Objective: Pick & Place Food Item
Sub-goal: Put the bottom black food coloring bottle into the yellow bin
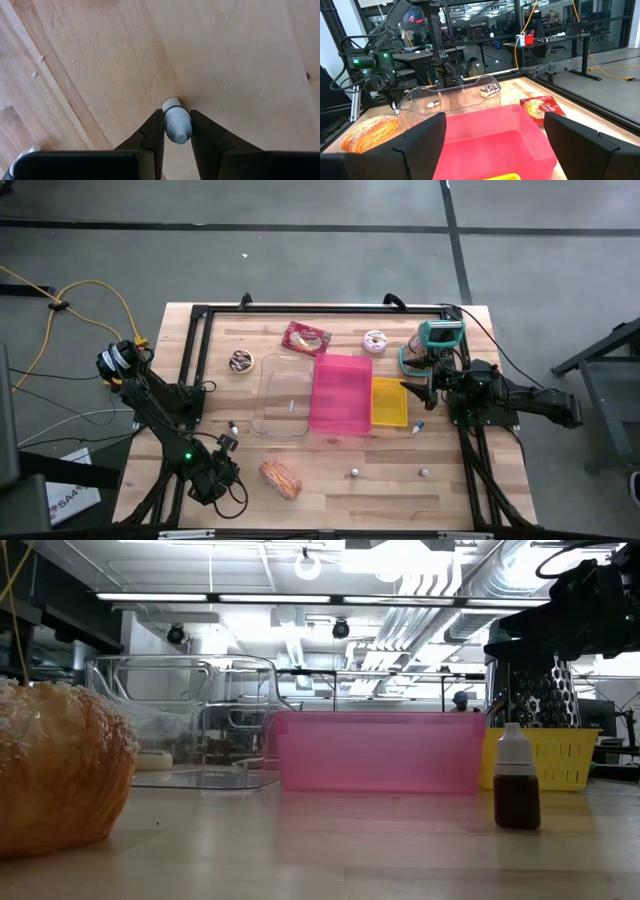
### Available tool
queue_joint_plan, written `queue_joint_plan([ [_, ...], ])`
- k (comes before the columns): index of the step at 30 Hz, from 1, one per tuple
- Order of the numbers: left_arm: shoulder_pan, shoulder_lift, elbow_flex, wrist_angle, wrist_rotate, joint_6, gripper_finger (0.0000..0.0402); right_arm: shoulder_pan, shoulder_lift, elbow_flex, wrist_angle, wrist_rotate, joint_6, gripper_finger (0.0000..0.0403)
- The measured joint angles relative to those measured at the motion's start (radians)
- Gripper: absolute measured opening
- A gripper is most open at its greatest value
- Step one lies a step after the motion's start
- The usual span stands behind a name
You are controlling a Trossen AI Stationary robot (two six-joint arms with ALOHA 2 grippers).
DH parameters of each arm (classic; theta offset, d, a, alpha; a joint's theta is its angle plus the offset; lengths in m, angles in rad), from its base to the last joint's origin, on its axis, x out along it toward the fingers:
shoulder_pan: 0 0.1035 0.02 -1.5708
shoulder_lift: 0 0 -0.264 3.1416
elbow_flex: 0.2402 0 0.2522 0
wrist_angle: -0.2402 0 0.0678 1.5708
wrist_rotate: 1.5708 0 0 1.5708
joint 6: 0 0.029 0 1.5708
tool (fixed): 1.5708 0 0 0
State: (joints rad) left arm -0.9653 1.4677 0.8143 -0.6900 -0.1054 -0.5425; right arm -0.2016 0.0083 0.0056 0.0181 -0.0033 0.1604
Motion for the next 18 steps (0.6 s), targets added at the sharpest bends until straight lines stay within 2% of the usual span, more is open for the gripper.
queue_joint_plan([
  [18, 0.024, -0.032, 0.0, 0.0, 0.049, 0.0, 0.0067, 0.0, 0.0, 0.0, 0.0, 0.0, 0.0, 0.0325],
])
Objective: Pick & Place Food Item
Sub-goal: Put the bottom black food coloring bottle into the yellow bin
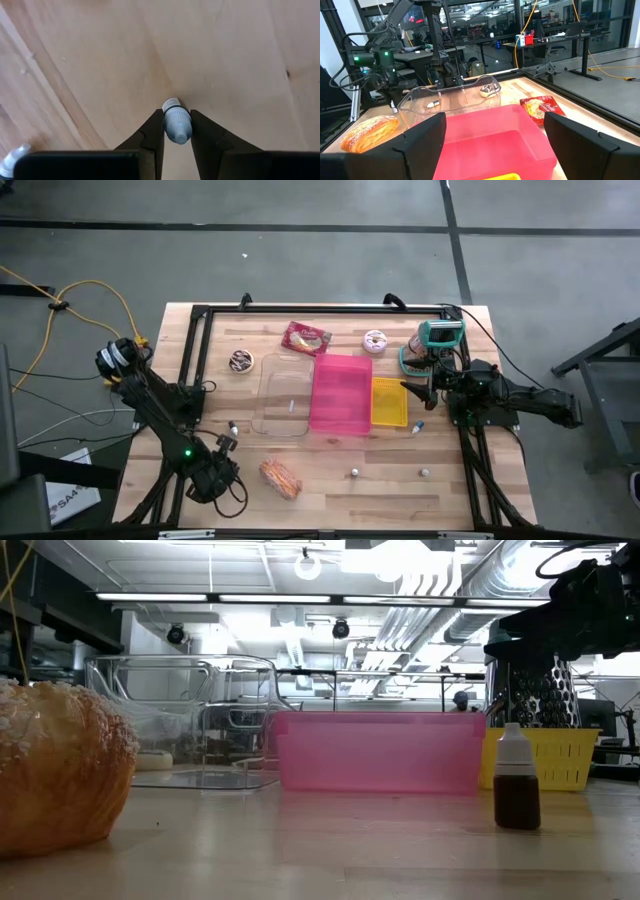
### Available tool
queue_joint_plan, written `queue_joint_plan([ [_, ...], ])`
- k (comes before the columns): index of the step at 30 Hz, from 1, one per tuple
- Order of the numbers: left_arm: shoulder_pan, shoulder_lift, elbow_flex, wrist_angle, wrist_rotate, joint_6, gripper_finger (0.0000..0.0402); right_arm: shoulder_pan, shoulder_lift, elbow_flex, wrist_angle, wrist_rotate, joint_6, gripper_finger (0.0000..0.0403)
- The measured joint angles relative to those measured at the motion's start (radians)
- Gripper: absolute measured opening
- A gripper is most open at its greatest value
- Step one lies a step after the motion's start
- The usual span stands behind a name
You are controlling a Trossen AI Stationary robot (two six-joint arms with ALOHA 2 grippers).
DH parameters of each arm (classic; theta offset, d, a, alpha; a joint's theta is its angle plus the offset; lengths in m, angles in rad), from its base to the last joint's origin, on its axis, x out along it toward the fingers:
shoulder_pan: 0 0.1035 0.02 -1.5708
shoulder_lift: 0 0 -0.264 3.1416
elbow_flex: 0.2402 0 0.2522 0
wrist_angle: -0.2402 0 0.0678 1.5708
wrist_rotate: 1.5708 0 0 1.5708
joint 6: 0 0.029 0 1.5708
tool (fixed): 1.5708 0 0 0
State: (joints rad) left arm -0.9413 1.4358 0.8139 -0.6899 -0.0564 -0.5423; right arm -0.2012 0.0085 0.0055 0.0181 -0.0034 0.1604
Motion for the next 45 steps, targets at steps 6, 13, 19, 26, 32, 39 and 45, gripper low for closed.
queue_joint_plan([
  [6, 0.039, -0.062, 0.0, 0.001, 0.004, 0.022, 0.0067, 0.0, 0.0, 0.0, 0.0, 0.0, 0.0, 0.0325],
  [13, 0.153, -0.154, 0.0, 0.001, 0.057, 0.065, 0.0067, 0.0, 0.0, 0.0, 0.0, 0.0, 0.0, 0.0325],
  [19, 0.28, -0.206, 0.016, -0.011, 0.16, 0.152, 0.0067, 0.0, 0.0, 0.0, 0.0, 0.0, 0.0, 0.0325],
  [26, 0.389, -0.228, 0.088, -0.032, 0.23, 0.265, 0.0067, 0.0, 0.0, 0.0, 0.0, 0.0, 0.0, 0.0325],
  [32, 0.483, -0.229, 0.147, -0.044, 0.225, 0.338, 0.0067, 0.0, 0.0, 0.0, 0.0, 0.0, 0.0, 0.0325],
  [39, 0.622, -0.229, 0.194, -0.044, 0.154, 0.398, 0.0067, 0.0, 0.0, 0.0, 0.0, 0.0, 0.0, 0.0325],
  [45, 0.734, -0.222, 0.235, 0.039, 0.078, 0.473, 0.0067, 0.0, 0.0, 0.0, 0.0, 0.0, 0.0, 0.0325],
])
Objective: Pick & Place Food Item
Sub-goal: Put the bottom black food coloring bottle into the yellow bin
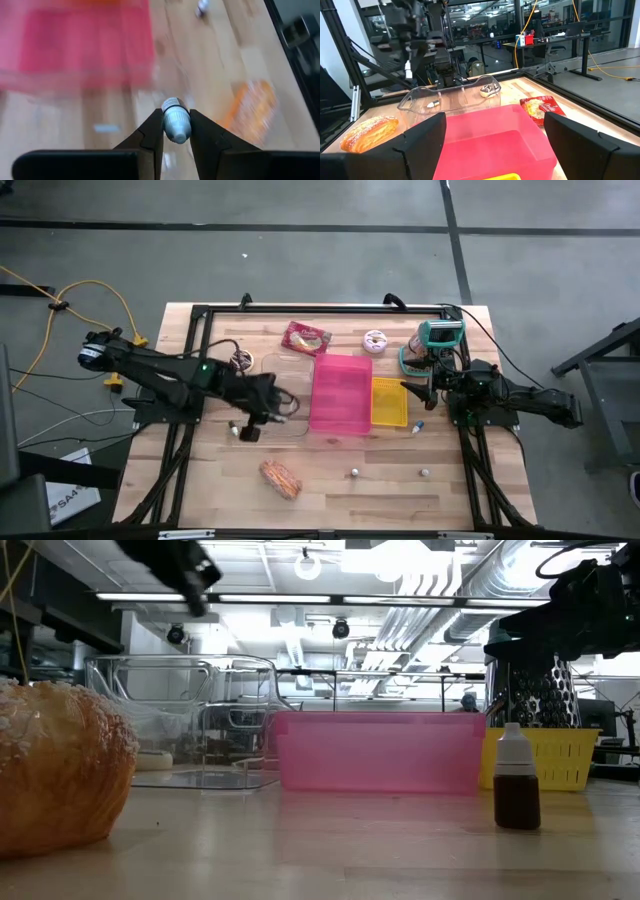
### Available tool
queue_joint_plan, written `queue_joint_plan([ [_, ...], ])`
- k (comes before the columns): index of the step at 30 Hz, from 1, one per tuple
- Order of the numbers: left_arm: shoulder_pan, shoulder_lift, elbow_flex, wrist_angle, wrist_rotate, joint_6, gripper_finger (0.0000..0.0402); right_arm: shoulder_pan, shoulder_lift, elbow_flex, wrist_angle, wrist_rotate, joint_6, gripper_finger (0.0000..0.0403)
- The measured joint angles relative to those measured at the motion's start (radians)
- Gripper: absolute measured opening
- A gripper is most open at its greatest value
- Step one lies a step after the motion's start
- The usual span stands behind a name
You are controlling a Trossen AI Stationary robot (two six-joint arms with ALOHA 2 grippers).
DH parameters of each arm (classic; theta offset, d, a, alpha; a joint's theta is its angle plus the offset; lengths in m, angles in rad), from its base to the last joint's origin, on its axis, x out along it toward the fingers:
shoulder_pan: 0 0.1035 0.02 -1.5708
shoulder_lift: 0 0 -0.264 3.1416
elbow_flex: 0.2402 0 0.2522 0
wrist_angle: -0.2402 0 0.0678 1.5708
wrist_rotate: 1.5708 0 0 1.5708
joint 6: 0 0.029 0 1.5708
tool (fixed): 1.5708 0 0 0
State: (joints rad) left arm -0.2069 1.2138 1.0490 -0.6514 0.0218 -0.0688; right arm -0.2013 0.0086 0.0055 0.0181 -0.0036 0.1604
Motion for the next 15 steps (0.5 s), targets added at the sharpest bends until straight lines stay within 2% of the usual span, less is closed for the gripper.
queue_joint_plan([
  [15, 0.128, 0.167, 0.015, 0.367, 0.009, 0.081, 0.0067, 0.0, 0.0, 0.0, 0.0, 0.0, 0.0, 0.0325],
])
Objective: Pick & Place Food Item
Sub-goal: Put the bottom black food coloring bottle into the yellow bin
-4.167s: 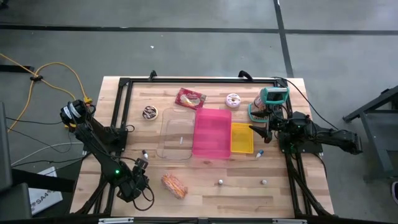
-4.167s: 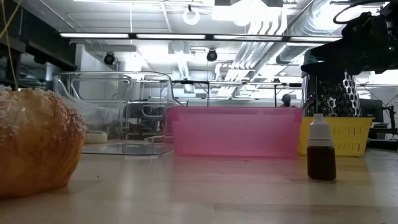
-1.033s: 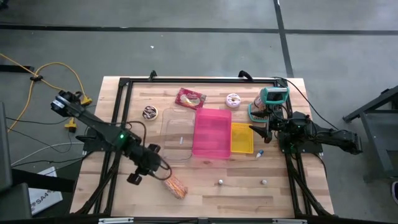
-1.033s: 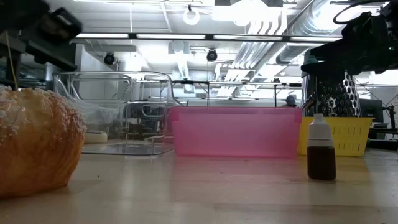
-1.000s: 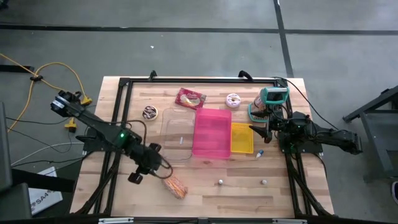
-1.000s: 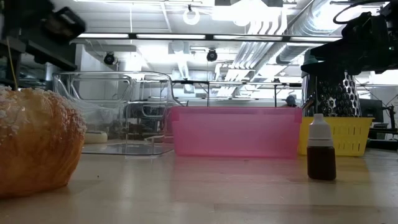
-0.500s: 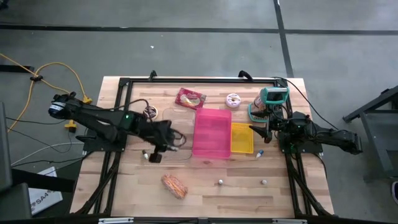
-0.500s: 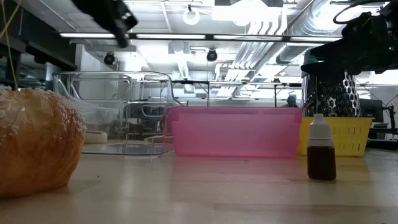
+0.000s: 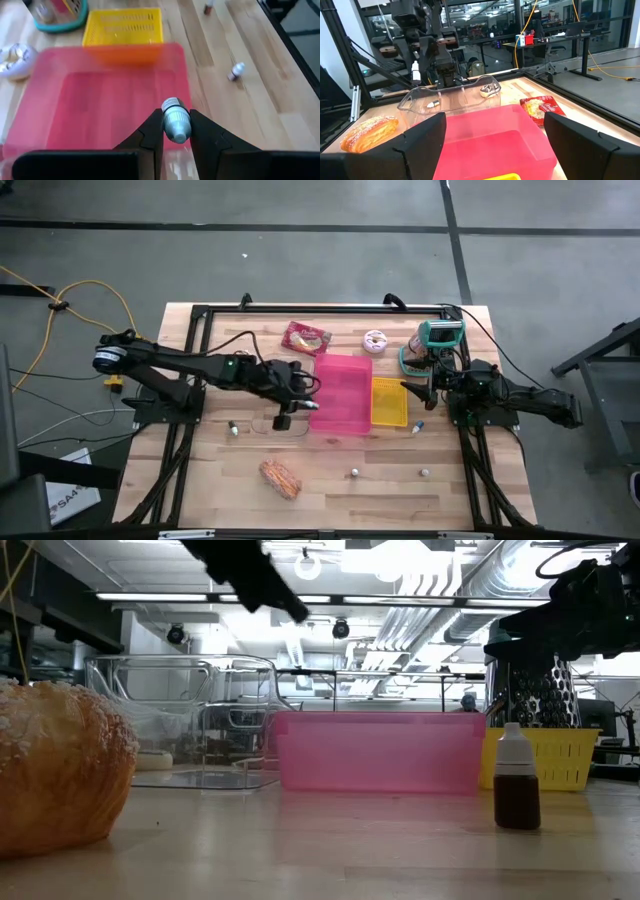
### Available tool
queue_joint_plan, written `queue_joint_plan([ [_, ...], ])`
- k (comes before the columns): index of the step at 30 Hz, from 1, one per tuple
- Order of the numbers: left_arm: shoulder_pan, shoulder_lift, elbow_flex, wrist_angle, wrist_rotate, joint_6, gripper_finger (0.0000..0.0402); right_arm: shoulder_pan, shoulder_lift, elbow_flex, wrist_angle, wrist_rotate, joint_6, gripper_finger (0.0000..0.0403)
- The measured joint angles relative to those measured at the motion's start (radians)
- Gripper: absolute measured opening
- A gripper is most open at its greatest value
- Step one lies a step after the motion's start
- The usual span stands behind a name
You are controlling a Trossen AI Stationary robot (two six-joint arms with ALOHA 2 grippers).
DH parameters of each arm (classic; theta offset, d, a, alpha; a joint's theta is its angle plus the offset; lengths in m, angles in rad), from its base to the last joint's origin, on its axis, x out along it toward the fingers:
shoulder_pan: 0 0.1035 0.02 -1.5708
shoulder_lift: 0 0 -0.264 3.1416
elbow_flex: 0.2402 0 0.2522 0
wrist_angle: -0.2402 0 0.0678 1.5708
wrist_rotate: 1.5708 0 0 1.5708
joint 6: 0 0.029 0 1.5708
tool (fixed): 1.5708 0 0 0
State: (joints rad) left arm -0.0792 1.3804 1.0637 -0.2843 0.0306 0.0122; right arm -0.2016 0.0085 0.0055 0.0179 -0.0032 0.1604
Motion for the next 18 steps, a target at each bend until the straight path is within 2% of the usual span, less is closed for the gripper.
queue_joint_plan([
  [10, 0.048, 0.124, 0.051, 0.219, -0.001, 0.035, 0.0067, 0.0, 0.0, 0.0, 0.0, 0.0, 0.0, 0.0325],
  [18, 0.08, 0.178, 0.079, 0.3, -0.006, 0.053, 0.0067, 0.0, 0.0, 0.0, 0.0, 0.0, 0.0, 0.0325],
])
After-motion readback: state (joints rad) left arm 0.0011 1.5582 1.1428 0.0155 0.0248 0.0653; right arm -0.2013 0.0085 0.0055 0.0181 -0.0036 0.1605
